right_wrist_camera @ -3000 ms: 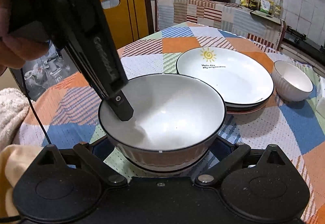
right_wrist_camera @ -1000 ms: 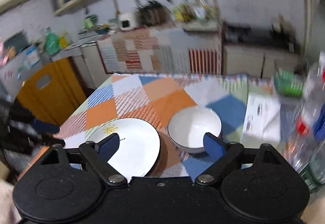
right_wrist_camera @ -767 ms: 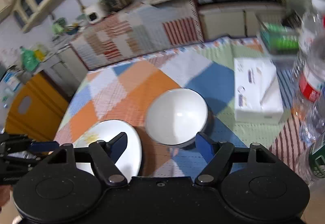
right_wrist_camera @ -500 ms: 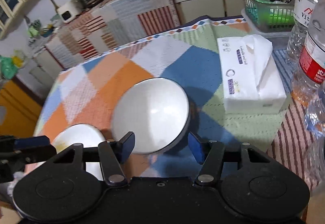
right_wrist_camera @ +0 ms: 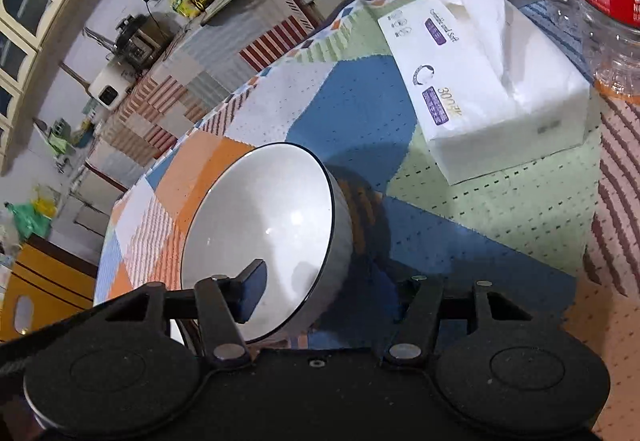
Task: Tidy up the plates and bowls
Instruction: 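Grasp the rim of the white bowl by the tissue box with the right gripper, then carry the bowl onto the two nested bowls and open the right gripper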
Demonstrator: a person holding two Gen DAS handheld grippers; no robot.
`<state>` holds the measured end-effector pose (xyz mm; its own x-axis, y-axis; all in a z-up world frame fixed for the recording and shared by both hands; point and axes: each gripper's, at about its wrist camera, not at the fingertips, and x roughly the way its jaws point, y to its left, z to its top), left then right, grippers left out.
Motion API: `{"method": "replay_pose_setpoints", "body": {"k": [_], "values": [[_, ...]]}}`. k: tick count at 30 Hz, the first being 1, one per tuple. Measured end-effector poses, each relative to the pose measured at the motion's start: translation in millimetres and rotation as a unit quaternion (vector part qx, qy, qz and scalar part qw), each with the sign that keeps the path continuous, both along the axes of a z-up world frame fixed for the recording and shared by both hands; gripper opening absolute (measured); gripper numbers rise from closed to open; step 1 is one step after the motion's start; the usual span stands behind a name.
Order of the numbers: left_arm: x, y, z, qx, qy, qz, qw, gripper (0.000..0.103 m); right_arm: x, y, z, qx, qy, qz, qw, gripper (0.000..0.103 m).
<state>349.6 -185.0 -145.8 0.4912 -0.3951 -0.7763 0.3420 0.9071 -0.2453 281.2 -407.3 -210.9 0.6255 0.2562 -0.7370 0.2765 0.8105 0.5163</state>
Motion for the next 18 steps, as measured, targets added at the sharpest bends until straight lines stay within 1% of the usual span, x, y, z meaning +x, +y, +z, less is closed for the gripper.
{"method": "replay_pose_setpoints", "body": {"k": [3, 4, 5, 6, 8, 9, 10, 11, 13, 15, 16, 17, 18], "values": [[3.6, -8.1, -5.9, 0.017, -0.015, -0.004, 0.9997, 0.035, 1.3, 1.7, -0.9, -0.012, -0.002, 0.007, 1.000, 0.053], [3.9, -9.8, -8.1, 0.018, -0.018, -0.004, 0.9997, 0.035, 2.1, 2.1, -0.9, -0.022, 0.000, 0.010, 1.000, 0.045], [4.1, -11.3, -10.4, 0.020, -0.015, -0.003, 0.9997, 0.034, 2.2, 1.8, -1.1, -0.031, 0.001, 0.014, 0.999, 0.041], [4.7, -12.2, -12.4, 0.017, -0.010, -0.003, 0.9998, 0.033, 2.7, 1.0, -1.4, -0.031, -0.002, 0.019, 0.999, 0.039], [4.1, -13.5, -15.5, 0.003, -0.003, -0.006, 1.0000, 0.033, 3.1, -5.3, -3.0, -0.013, -0.002, 0.019, 1.000, 0.030], [3.6, -14.0, -16.9, -0.006, 0.002, -0.010, 0.9999, 0.025, 3.0, -8.6, -4.7, -0.010, 0.002, 0.012, 1.000, 0.028], [2.0, -14.5, -18.0, -0.018, 0.009, -0.020, 0.9996, 0.021, 2.8, -11.3, -6.1, -0.008, 0.004, 0.004, 1.000, 0.020], [-0.2, -14.3, -17.8, -0.024, 0.008, -0.027, 0.9993, 0.020, 2.5, -13.1, -7.1, -0.009, 0.005, 0.001, 1.000, 0.013], [-3.6, -13.0, -16.9, -0.027, 0.013, -0.037, 0.9989, 0.020, 0.4, -18.4, -9.5, 0.008, 0.005, -0.008, 1.000, 0.014], [-8.1, -10.5, -13.7, -0.027, 0.025, -0.042, 0.9984, 0.020, -2.9, -28.3, -13.1, 0.051, 0.015, -0.032, 0.998, 0.013], [-12.3, -10.4, -10.3, -0.019, 0.024, -0.048, 0.9984, 0.020, -4.9, -30.8, -13.1, 0.064, 0.017, -0.037, 0.997, 0.013], [-17.0, -10.8, -5.9, -0.008, 0.020, -0.055, 0.9983, 0.020, -7.1, -30.1, -11.0, 0.069, 0.016, -0.035, 0.997, 0.014], [-20.9, -10.6, -1.8, 0.000, 0.016, -0.061, 0.9980, 0.020, -8.7, -26.9, -7.2, 0.062, 0.013, -0.025, 0.998, 0.014]]}}
